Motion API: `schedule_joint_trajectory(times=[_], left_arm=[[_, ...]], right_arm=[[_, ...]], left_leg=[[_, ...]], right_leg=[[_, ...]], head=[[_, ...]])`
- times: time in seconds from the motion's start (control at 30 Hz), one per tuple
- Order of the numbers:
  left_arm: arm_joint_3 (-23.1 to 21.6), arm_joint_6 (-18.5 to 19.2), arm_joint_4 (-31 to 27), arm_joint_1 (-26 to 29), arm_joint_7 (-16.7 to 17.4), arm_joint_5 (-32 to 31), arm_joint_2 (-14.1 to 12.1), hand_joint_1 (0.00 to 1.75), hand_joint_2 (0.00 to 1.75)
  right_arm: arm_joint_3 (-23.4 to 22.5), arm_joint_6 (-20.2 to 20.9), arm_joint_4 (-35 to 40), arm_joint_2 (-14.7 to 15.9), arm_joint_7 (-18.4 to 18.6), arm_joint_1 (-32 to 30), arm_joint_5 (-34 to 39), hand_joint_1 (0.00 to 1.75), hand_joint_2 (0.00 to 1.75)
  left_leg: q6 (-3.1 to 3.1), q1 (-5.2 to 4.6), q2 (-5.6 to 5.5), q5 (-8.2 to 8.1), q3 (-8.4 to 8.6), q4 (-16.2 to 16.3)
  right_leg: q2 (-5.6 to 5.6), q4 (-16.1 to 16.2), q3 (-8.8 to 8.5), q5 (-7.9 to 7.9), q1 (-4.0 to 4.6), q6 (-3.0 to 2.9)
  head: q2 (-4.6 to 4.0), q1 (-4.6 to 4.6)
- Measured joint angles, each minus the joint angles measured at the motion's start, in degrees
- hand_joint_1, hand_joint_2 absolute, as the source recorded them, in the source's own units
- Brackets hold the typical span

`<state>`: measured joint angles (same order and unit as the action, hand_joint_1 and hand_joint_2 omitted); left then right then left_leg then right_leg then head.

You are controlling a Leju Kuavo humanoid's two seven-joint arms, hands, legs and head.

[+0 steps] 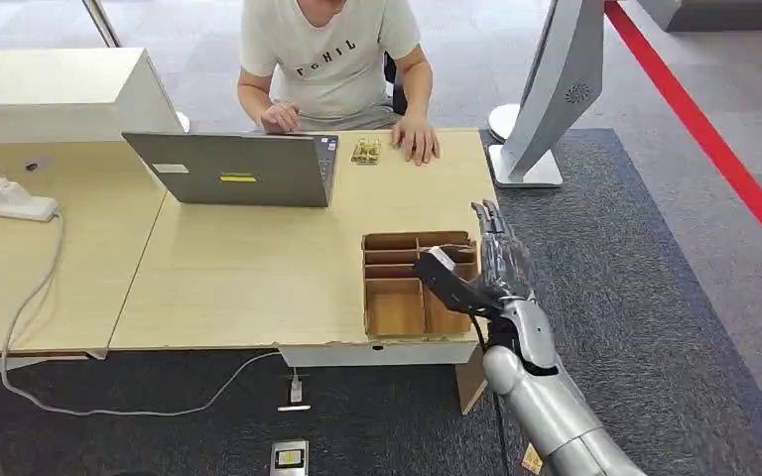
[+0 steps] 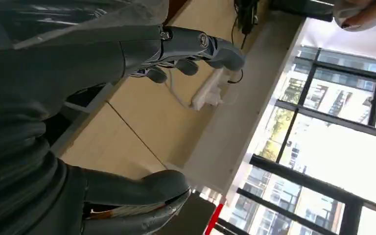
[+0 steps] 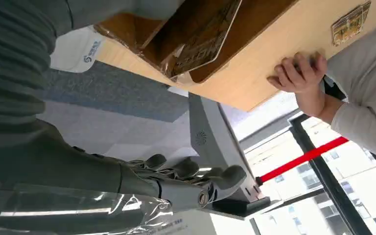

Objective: Pass the card to the sensor for recognition and then transmit it.

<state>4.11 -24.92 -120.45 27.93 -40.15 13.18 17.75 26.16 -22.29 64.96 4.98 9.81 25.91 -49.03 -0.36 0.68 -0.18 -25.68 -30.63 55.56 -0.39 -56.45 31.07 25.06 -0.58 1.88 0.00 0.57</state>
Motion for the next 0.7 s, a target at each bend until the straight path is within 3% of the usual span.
schedule_joint_trajectory(times=[0.3, 0.33, 0.37, 0.4, 0.43, 0.7], left_arm=[[0.0, -1.5, 0.0, 0.0, 0.0, -0.9, 0.3, 0.00, 1.75], [0.0, -1.6, 0.0, 0.0, 0.0, -0.9, 0.3, 0.00, 1.75], [0.0, -1.8, 0.0, 0.0, 0.0, -0.9, 0.3, 0.00, 1.75], [0.0, -1.9, 0.0, 0.0, 0.0, -1.0, 0.4, 0.00, 1.75], [0.0, -2.1, 0.0, 0.0, 0.0, -1.1, 0.4, 0.00, 1.75], [-0.1, -3.6, 0.0, 0.0, 0.0, -1.4, 0.3, 0.00, 1.75]], right_arm=[[0.6, -0.6, -5.2, -2.9, -1.3, 1.5, 0.0, 0.05, 1.75], [0.7, -0.7, -5.7, -3.2, -1.5, 1.6, 0.0, 0.38, 1.75], [0.8, -0.8, -6.3, -3.5, -1.7, 1.8, 0.0, 1.55, 1.75], [0.9, -0.9, -6.8, -3.7, -1.8, 1.9, 0.0, 1.55, 1.75], [1.0, -1.1, -7.3, -4.0, -1.9, 2.0, 0.0, 1.75, 1.75], [1.1, -2.2, -10.7, -5.6, -2.6, 3.4, 0.0, 1.75, 1.75]], left_leg=[[0.00, 0.00, 0.00, 0.00, 0.00, 0.0], [0.00, 0.00, 0.00, 0.00, 0.00, 0.0], [0.00, 0.00, 0.00, 0.00, 0.00, 0.0], [0.00, 0.00, 0.00, 0.00, 0.00, 0.0], [0.00, 0.00, 0.00, 0.00, 0.00, 0.0], [0.00, 0.00, 0.00, 0.01, 0.00, 0.0]], right_leg=[[0.00, 0.0, 0.00, 0.00, 0.00, 0.00], [0.00, 0.0, 0.00, 0.00, 0.00, 0.00], [-0.01, 0.0, 0.01, 0.00, 0.00, 0.00], [-0.01, 0.0, 0.00, 0.00, 0.00, 0.00], [-0.01, 0.0, 0.01, 0.00, 0.00, 0.00], [-0.01, 0.0, 0.01, 0.00, 0.00, 0.00]], head=[[0.00, 0.00], [0.00, 0.02], [0.00, 0.02], [0.00, 0.02], [0.00, 0.00], [0.00, 0.02]])
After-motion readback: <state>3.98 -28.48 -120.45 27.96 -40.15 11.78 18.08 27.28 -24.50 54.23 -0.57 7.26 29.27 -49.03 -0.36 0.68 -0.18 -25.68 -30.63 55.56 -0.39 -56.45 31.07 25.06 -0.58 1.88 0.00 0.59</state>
